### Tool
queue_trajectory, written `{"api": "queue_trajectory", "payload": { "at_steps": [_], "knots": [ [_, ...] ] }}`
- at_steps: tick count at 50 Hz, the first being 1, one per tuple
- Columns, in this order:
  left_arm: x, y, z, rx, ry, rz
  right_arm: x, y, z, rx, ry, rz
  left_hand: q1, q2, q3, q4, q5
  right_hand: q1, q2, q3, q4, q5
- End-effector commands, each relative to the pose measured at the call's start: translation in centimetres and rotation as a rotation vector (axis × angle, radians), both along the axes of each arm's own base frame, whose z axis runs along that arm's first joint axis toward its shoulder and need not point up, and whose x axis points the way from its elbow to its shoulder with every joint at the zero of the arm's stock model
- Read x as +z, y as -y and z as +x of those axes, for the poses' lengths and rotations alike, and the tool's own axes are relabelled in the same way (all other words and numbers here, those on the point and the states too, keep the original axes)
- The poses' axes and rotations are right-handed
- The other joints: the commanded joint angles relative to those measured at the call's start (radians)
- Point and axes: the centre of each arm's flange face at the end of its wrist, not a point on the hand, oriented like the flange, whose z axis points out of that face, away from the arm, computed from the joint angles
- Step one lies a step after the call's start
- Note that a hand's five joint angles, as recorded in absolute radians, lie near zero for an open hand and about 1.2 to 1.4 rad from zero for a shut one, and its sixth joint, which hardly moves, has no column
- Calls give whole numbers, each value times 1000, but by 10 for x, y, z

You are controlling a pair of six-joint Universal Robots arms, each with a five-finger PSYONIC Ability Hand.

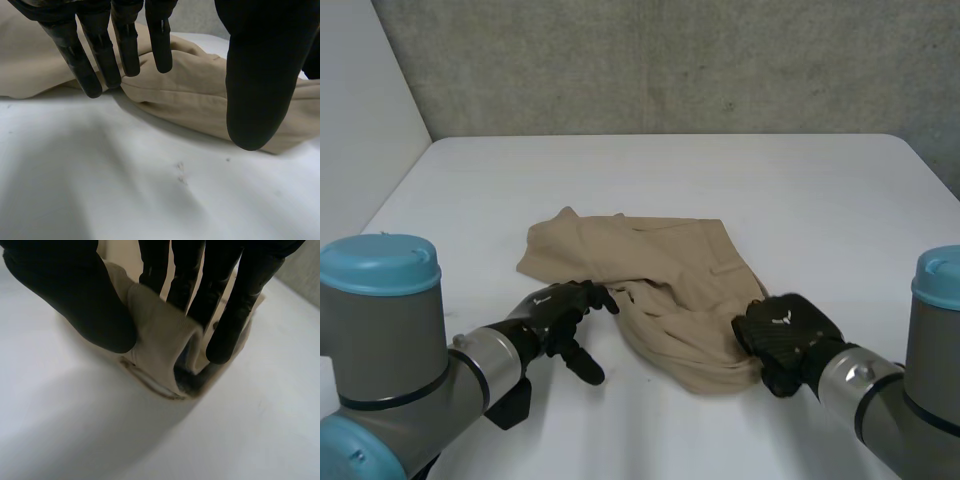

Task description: Fold the shorts.

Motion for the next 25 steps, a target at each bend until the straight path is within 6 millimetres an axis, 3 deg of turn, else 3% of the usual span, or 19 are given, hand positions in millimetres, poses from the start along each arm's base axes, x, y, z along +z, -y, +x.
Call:
{"api": "queue_trajectory", "payload": {
  "at_steps": [1, 2, 6, 10, 17, 20, 21, 22, 24, 25],
  "knots": [
    [-9, 18, -9, 25, -60, -26, 36, 0, 19, 43, 94, -140, 8, 20, 16, 30, 34, 437, 219, 228, 220, 249],
    [-10, 20, -10, 27, -65, -27, 55, -4, 24, 54, 145, -185, 2, 14, 10, 24, 28, 437, 219, 228, 220, 249],
    [-17, 29, -16, 47, -84, -19, 93, -12, 27, 53, 264, -247, -45, -33, -37, -23, -19, 437, 219, 228, 220, 249],
    [-20, 37, -23, 88, -96, -21, 113, -21, 24, 46, 311, -254, -112, -100, -105, -91, -86, 437, 219, 228, 220, 249],
    [-21, 31, -49, 50, -118, -43, 137, -33, 23, 43, 366, -272, -83, -71, -76, -62, -57, 437, 219, 228, 220, 249],
    [-18, 34, -52, 69, -119, -62, 145, -31, 18, -8, 366, -308, 335, 347, 342, 357, 361, 437, 219, 228, 220, 249],
    [-15, 36, -51, 94, -125, -81, 145, -30, 17, -18, 363, -315, 718, 729, 725, 739, 744, 437, 219, 228, 220, 249],
    [-11, 38, -49, 112, -131, -96, 145, -29, 16, -30, 359, -319, 872, 884, 880, 894, 898, 437, 219, 228, 220, 249],
    [3, 41, -46, 144, -150, -138, 146, -24, 13, -62, 346, -334, 941, 953, 949, 963, 967, 437, 219, 228, 220, 249],
    [26, 41, -40, 173, -178, -191, 148, -23, 13, -66, 345, -341, 941, 953, 949, 963, 967, 437, 219, 228, 220, 249]
  ]
}}
